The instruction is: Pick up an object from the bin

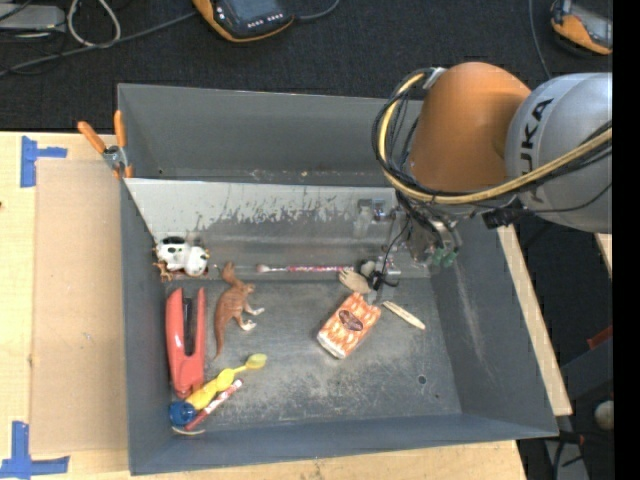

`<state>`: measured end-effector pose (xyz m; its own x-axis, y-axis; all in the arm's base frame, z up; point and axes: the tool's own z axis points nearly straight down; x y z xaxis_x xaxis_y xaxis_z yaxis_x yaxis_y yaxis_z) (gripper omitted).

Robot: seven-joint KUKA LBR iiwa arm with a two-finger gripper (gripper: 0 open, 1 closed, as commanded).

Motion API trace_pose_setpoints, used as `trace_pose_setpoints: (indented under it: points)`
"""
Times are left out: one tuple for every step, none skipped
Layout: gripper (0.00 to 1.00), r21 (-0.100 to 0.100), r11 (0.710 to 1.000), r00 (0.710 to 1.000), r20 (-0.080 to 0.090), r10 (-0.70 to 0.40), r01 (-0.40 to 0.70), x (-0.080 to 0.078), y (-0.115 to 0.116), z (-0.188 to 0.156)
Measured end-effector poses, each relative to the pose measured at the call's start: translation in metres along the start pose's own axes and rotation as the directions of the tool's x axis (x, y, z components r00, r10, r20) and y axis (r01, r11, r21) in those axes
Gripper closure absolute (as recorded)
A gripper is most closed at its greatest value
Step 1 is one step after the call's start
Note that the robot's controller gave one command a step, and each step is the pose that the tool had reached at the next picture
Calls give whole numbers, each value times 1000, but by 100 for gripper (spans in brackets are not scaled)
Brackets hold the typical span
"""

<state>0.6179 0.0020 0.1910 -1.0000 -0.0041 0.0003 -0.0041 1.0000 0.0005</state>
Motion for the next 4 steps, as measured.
trace_pose_setpoints:
  points:
    - [0,0,999,999,2,-53,53,20,-14,65]
    - [0,-3,979,979,3,202,-202,18,-65,111]
    - [0,-2,994,994,-2,112,-112,54,-47,121]
    - [100,-1,961,961,4,276,-276,64,-26,121]
